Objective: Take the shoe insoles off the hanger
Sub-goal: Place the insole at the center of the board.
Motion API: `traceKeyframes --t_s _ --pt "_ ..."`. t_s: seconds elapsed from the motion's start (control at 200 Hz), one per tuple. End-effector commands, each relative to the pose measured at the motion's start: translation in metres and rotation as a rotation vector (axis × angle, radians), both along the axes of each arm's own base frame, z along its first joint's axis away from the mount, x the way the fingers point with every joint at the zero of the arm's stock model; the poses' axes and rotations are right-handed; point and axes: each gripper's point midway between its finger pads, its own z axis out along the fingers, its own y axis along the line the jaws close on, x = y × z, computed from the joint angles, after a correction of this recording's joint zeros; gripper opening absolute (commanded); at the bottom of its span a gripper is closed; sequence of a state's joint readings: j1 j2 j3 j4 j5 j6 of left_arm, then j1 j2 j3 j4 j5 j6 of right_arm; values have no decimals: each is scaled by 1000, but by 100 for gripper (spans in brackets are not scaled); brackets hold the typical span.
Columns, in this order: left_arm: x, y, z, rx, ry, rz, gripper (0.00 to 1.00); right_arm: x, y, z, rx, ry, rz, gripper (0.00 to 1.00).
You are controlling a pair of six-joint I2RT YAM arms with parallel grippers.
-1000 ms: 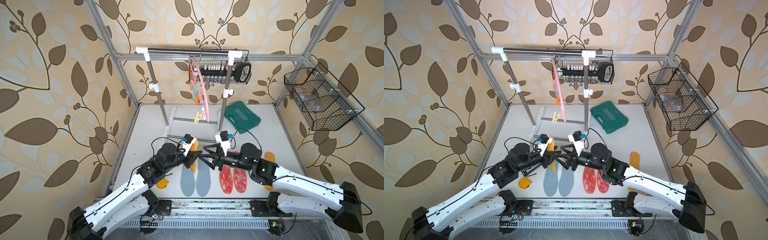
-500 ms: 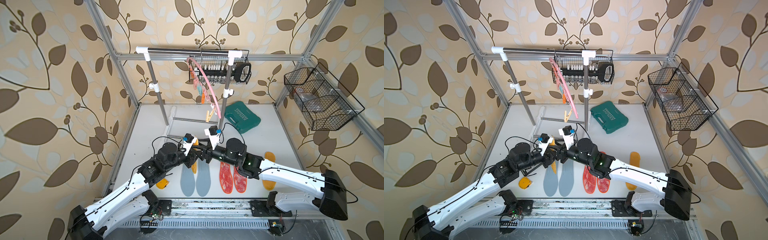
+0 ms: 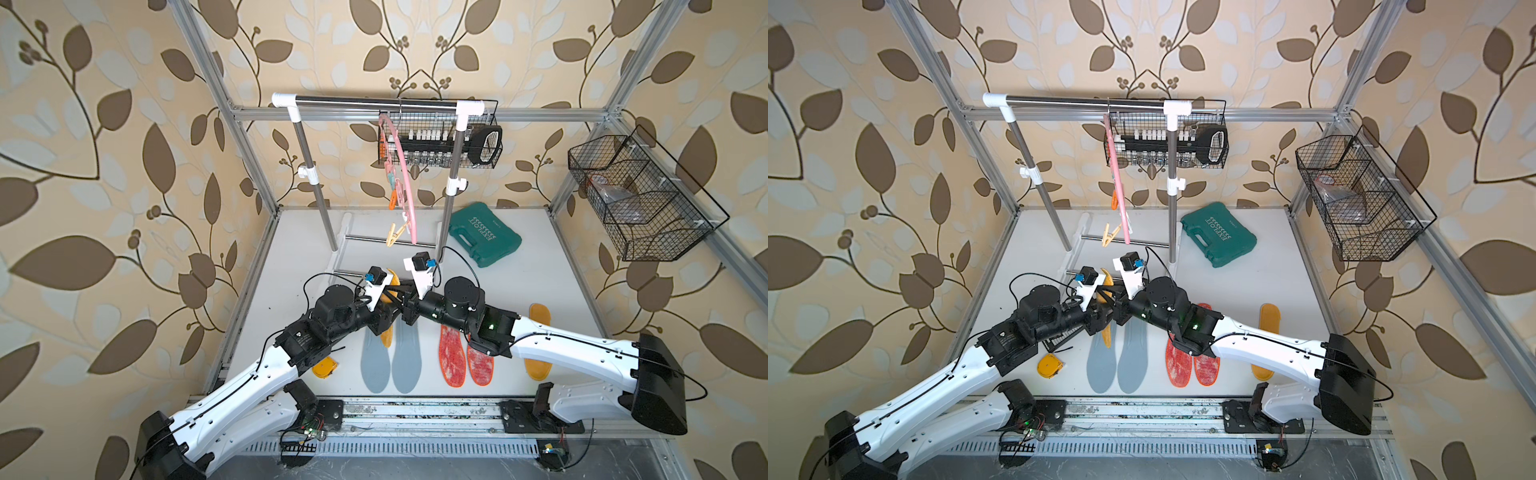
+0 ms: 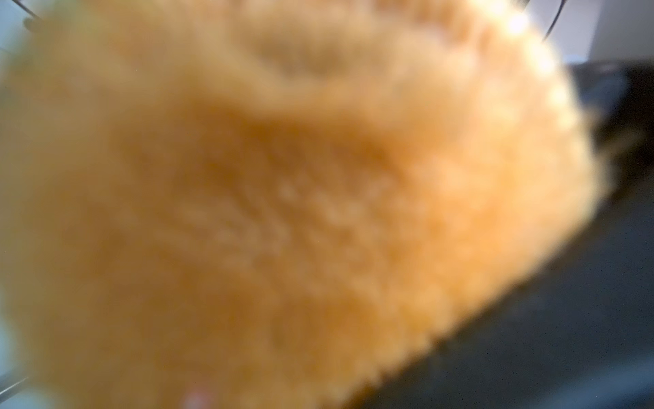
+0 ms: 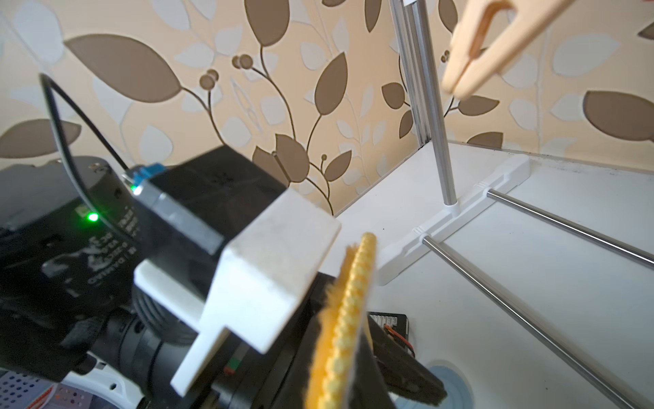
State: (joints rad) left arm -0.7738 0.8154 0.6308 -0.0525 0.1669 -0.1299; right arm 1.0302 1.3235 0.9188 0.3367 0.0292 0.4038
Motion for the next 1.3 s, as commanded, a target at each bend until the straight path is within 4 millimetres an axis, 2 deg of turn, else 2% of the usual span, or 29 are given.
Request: traceKeyframes --t_s 0.0,0.07,0.24,0.465,0.515,0.72,0.83,0.935,1.095,1.21,1.295 --pt "0 -1 30 -65 -87 -4 60 5 -7 -3 -53 -18 -9 6" --pt "-1 0 29 -63 -95 -10 67 9 -17 -3 -68 -5 -1 0" --pt "-5 2 19 -48 -108 -16 76 15 -52 -10 -115 73 22 0" --pt "-3 6 -5 -45 -82 10 79 11 -106 -31 -216 177 11 0" --pt "-2 7 -10 -33 -78 17 80 14 -124 -37 -235 214 -3 0" --pt "17 23 -32 40 -61 152 81 6 -179 -55 -297 371 -41 0" --pt "36 43 -49 76 -60 317 81 8 -209 -77 -346 511 -87 0" --pt "45 52 -61 116 -111 378 81 22 -232 -101 -363 664 -148 0" --pt "45 54 -76 158 -124 369 80 48 -266 -142 -396 835 -280 0" --pt "40 58 -85 145 -103 372 81 53 -285 -160 -419 894 -340 0" --pt "39 59 -83 131 -110 376 81 53 -301 -174 -485 919 -404 0"
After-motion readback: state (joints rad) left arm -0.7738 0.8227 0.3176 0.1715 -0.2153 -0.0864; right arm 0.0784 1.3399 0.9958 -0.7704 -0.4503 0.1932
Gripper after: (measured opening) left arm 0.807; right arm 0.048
